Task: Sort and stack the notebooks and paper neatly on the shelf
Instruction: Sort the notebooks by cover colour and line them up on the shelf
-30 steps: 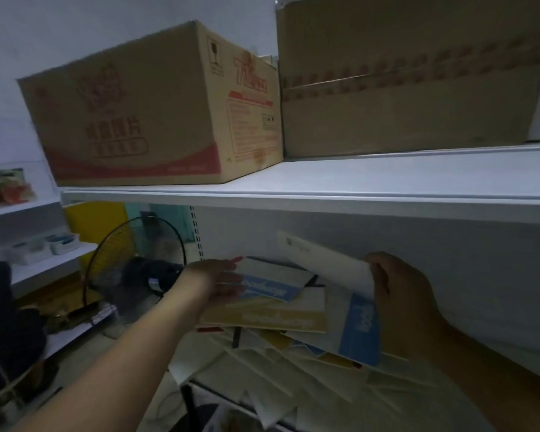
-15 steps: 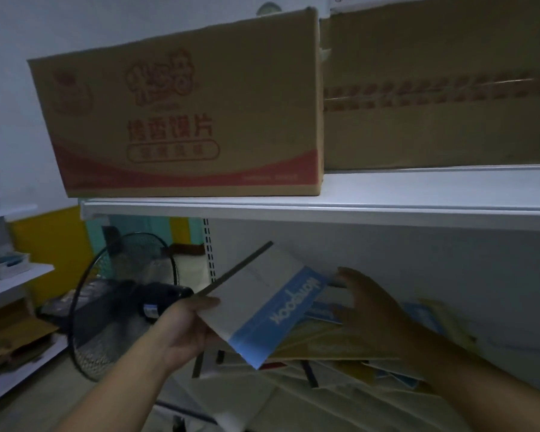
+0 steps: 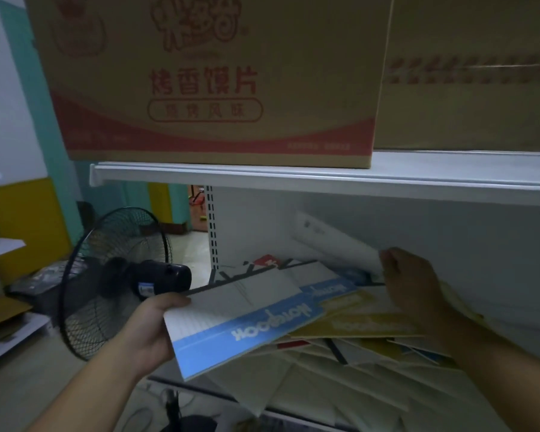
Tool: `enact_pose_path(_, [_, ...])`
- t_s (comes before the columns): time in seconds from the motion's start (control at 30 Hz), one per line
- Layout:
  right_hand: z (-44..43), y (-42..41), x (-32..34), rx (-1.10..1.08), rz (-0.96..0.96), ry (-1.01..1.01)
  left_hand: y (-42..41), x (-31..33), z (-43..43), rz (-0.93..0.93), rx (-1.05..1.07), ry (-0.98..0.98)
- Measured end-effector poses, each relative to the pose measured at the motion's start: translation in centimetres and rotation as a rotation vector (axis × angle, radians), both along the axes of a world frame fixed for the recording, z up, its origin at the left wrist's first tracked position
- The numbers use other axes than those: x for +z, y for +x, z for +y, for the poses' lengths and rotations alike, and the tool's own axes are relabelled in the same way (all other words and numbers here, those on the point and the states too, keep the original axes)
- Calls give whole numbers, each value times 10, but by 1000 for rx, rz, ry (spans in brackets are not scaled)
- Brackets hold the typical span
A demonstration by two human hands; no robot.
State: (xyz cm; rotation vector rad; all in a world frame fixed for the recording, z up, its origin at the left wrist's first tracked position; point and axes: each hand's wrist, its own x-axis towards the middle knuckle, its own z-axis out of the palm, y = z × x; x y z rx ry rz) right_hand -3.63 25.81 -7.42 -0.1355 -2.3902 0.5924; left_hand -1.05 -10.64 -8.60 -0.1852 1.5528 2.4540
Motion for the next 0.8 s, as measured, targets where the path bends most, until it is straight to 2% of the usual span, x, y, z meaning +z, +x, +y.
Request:
enact_pose_path(0.07, [-1,5,-3,179,118,-252,-3,2,4,0,-50,-1])
enact_pose_path(0.13, [-10,16,-3,456,203,-346,-7,3,10,-17,-88,20])
enact_pose_path(0.23, [-27,30,-10,778,162,-163,-11,2,19,-40,-95,50])
enact_pose_path(0.3, [-34,31,-20,857,116,-4,-11,1,24,-16,-119,36])
enact_pose_path(0.33, [-37,31,-23,872,77,6,-11,-1,25,-2,-121,5])
enact_pose_path(0.4, [-41,27,-23,807,3,-37,-11,-3,25,1,-95,-64])
enact_pose_path(0.5, [-40,6,-16,446,-26,14,-11,-4,20,2,-62,-110])
enact_pose_path(0.57, [-39,-12,-10,226,-231,58,-10,-4,15,-14,-26,-101])
enact_pose_path(0.63, [-38,-24,-10,107,-499,75,-8,-5,12,-20,-7,-83])
enact_pose_path(0.67, [-37,-27,-11,73,-565,64,-7,-5,10,-16,-1,-73])
enact_pose_path(0.8, [-31,-33,-8,5,-477,-2,-2,-5,4,-17,18,-30])
